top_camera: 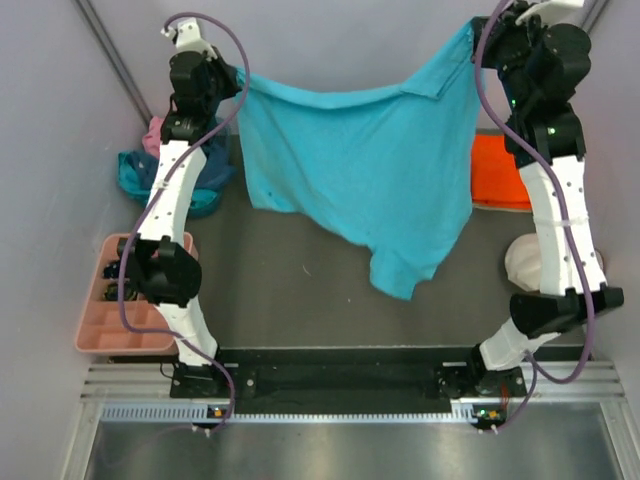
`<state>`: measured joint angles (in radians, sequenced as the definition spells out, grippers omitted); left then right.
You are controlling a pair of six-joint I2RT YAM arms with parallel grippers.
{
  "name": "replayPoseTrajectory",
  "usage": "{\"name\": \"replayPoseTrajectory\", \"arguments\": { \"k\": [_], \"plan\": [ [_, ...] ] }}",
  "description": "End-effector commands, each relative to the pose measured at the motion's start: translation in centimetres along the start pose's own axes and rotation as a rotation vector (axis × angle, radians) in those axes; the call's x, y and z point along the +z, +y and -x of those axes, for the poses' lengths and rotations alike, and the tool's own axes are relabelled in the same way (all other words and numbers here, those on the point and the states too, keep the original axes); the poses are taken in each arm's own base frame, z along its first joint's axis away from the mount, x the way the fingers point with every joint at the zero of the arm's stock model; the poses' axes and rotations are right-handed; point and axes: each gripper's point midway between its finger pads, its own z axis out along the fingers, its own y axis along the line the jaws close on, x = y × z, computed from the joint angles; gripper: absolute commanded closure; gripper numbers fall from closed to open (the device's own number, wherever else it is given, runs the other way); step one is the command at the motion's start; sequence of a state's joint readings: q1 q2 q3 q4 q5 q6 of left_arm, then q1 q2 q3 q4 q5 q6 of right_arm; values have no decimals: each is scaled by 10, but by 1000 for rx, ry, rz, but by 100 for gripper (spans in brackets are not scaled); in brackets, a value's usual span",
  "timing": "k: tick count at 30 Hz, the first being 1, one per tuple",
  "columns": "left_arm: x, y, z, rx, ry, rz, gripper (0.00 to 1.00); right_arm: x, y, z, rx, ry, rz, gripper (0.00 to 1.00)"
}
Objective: Fold and stack the t-shirts
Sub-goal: Flatten the tshirt out
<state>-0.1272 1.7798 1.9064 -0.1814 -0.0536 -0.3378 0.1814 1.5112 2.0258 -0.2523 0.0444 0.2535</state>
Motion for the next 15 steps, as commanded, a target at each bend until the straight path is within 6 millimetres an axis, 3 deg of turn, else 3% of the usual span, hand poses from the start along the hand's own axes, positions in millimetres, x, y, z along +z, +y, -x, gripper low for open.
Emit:
{"name": "replayPoseTrajectory", "arguments": {
  "k": [1, 2, 3, 4, 5, 6, 7, 8, 9, 10, 11, 12, 13, 14, 15],
  "plan": [
    [-24, -44, 130, -1, -285, -163, 100, -17, 41, 111, -25, -260, 165, 100],
    [-37, -48, 142, 0, -312, -174, 100, -18, 42, 112, -15, -259, 171, 100],
    [-37, -46, 132, -8, -289, -174, 100, -31, 46, 122, -11, -277, 185, 100],
    [-43, -45, 129, -14, -284, -175, 100, -29, 44, 102, -3, -230, 188, 100],
    [-64, -50, 142, -20, -325, -191, 100, -34, 44, 101, 7, -235, 192, 100],
    [-56, -38, 102, -40, -243, -171, 100, -42, 44, 98, 18, -233, 193, 100],
    [-77, -40, 106, -46, -260, -186, 100, -53, 38, 77, 30, -189, 184, 100],
    [-82, -37, 94, -54, -238, -179, 100, -61, 39, 74, 50, -191, 189, 100],
    [-78, -22, 51, -78, -151, -144, 100, -68, 36, 64, 62, -174, 185, 100],
    [-98, -23, 62, -89, -197, -150, 100, -82, 33, 45, 78, -136, 185, 100],
    [-103, -18, 49, -99, -178, -140, 100, -87, 33, 34, 106, -116, 191, 100],
    [-103, -7, 13, -117, -115, -115, 100, -92, 31, 24, 122, -100, 190, 100],
    [-116, -5, 10, -119, -116, -110, 100, -93, 24, -12, 158, -26, 170, 100],
    [-118, 8, -28, -126, -43, -70, 100, -105, 23, -20, 177, -10, 170, 100],
    [-122, 13, -45, -139, -14, -56, 100, -109, 19, -38, 197, 25, 161, 100]
  ]
}}
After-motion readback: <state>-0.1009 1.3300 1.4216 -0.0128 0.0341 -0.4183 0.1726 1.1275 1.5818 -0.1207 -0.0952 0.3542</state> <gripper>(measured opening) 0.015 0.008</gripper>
